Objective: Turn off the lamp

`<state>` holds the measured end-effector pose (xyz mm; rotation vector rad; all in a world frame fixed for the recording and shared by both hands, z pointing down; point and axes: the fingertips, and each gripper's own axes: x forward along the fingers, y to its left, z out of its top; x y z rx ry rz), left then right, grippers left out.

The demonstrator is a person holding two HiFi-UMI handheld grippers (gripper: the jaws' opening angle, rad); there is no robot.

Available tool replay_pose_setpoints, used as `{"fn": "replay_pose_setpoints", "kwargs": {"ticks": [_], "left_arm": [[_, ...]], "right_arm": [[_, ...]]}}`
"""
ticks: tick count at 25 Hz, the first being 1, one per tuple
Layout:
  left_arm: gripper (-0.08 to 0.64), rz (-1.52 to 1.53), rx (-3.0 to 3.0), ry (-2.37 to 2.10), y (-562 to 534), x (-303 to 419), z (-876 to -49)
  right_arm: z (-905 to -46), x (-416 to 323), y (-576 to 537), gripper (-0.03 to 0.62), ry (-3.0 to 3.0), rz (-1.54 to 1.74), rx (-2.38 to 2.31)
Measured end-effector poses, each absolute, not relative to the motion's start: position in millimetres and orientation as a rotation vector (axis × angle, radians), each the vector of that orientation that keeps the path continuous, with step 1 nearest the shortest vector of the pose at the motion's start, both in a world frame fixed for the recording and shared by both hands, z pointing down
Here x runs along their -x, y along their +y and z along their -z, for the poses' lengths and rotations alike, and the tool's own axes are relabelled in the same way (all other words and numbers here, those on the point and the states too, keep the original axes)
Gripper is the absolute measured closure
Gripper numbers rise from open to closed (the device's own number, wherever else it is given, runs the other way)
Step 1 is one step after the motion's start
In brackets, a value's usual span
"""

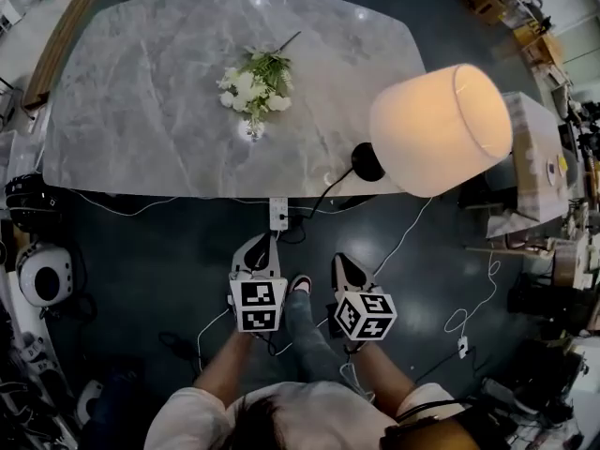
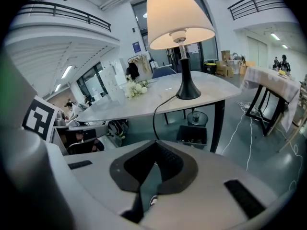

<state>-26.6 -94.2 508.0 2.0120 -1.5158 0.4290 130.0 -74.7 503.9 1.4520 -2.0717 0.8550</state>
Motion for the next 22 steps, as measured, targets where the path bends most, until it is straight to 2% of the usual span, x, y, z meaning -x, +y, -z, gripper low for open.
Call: {"fn": "replay_pose_setpoints", "kwargs": {"ticks": [22], "left_arm": [[0.563, -0.534, -1.885, -1.474, -77, -3, -797]], "right_arm": [[-803, -120, -88, 0.594, -2.029, -0.896, -1.217]]}}
